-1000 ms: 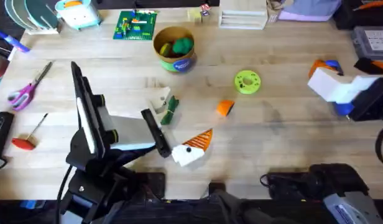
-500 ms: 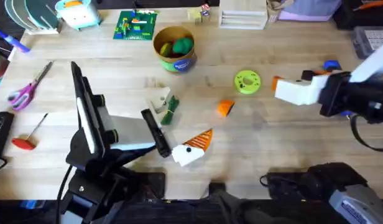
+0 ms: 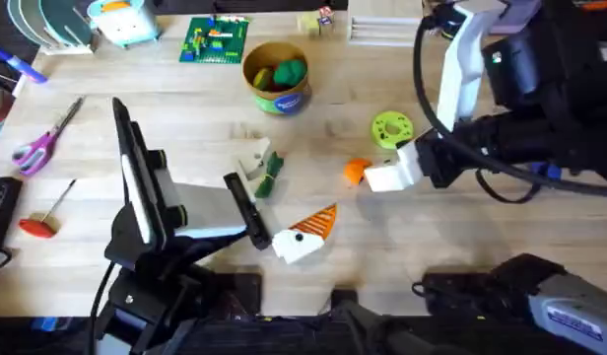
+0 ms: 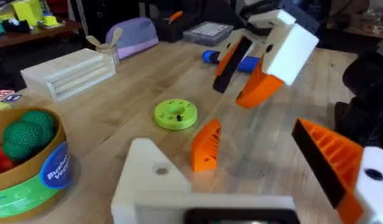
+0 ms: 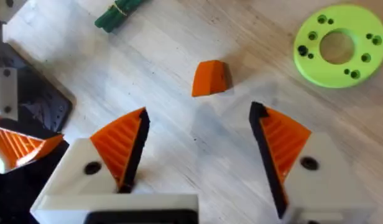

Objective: Pick up the gripper from the table and insert it into the empty holder that is missing its gripper. Then pick up a screw, insert it into the mounting hole, and use the screwdriver to tighten it. Finally, clean up the table by picking up the vegetable and placing it into the bucket.

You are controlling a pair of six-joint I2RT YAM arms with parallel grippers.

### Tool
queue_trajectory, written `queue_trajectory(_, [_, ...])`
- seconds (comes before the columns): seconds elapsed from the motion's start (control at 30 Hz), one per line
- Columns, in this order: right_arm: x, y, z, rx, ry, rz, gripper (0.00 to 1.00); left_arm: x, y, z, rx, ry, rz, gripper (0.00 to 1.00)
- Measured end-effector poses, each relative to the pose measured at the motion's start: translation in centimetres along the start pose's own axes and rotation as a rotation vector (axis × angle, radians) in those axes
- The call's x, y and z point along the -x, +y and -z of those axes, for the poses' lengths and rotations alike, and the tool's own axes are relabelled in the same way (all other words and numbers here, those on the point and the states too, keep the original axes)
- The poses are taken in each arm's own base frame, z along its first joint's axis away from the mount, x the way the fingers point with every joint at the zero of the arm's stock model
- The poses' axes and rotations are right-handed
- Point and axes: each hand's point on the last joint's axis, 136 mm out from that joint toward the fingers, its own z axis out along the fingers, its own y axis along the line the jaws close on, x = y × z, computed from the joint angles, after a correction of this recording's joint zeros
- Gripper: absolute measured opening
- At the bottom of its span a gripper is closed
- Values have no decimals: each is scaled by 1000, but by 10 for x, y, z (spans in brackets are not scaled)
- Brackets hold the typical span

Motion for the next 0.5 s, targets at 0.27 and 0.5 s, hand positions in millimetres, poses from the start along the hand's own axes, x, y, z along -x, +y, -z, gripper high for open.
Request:
queue_trajectory(0.27, [-15,3,-33,20,141,-14,994,0,0,0,0,0,0,993])
queue_trajectory(0.5, [-2,9,-51,-24,113,70,994,0,0,0,0,0,0,993])
